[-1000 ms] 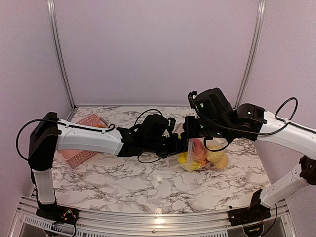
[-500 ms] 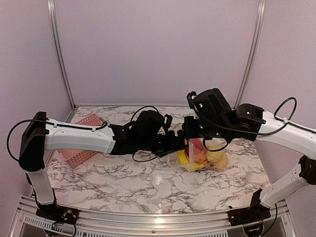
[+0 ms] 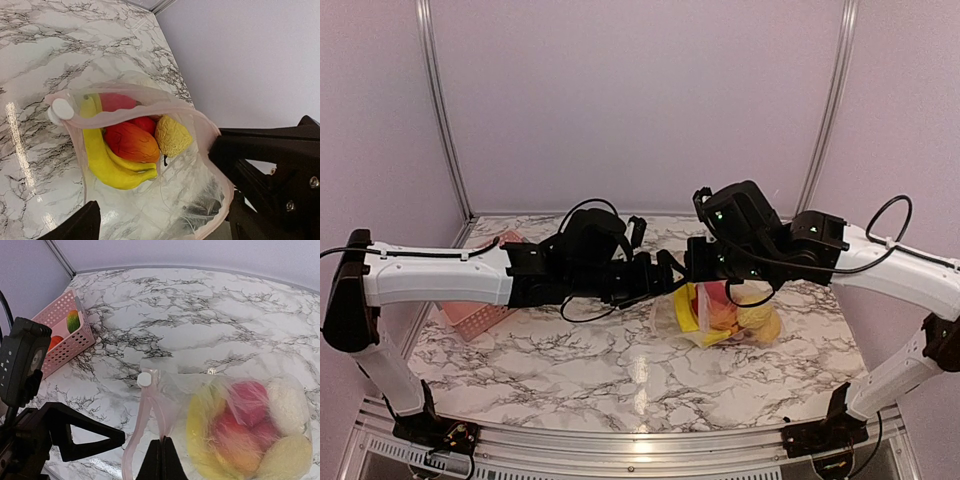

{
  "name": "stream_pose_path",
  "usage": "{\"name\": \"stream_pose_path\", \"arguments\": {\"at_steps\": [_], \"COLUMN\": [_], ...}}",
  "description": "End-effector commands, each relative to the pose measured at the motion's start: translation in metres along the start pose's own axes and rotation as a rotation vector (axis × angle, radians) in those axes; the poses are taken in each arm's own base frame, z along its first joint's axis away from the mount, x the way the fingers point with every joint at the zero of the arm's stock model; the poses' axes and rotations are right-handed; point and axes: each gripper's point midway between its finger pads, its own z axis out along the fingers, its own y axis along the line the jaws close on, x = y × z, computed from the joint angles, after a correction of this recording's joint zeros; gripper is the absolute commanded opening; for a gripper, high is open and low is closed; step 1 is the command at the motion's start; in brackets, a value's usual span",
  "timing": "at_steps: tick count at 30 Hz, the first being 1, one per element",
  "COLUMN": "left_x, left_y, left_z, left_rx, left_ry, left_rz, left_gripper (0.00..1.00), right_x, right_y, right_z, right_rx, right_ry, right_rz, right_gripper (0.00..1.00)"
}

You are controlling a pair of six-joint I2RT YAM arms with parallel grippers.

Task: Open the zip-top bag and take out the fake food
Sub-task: Pick up the fake fruit from the zipper food storage bag.

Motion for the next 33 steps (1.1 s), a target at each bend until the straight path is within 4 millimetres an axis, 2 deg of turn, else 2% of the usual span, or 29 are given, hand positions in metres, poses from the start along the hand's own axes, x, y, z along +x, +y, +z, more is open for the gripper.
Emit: {"name": "stream_pose_path", "arguments": {"at_steps": [1,6,11,15,20,25,30,33], "left_x": [0.002,0.003,0.015,0.018,0.022,0.03,0.027,0.028], "left_y": [0.0,-0.012,-0.008,-0.011,0.013,0.05,0.062,0.075], "left_z": [-0.001,0.007,0.029,0.046,0.069,0.085,0.098,0.104], "left_rx": [-0.014,0.035,0.056,0.083,0.013,-0.057,-0.087,-0.155], "left_ry": [0.019,0.029,0.074,0.081,0.091,0.104,0.106,0.12], "left_rz": [0.025,0.013,-0.018,-0.029,-0.017,-0.044,-0.023,-0.011], "left_gripper": [0.92,0.91,0.9,0.89,0.87,0.82,0.74,0.71], "right_x": [-0.017,-0.018,-0.019,-0.019,-0.018,-0.017,-0.012,-0.009], "right_y": [0.013,0.011,0.012,0.013,0.016,0.014,0.017,0.017], "right_z": [-0.005,-0.006,-0.007,-0.006,-0.005,-0.007,-0.004,-0.002], "right_rx": [-0.033,-0.023,-0.023,-0.028,-0.044,-0.043,-0.057,-0.061], "right_ry": [-0.035,-0.038,-0.041,-0.038,-0.033,-0.033,-0.016,-0.01], "right_rz": [0.017,0.018,0.019,0.021,0.025,0.027,0.025,0.028], "right_gripper": [0.0,0.0,0.0,0.0,0.0,0.0,0.0,0.0]}}
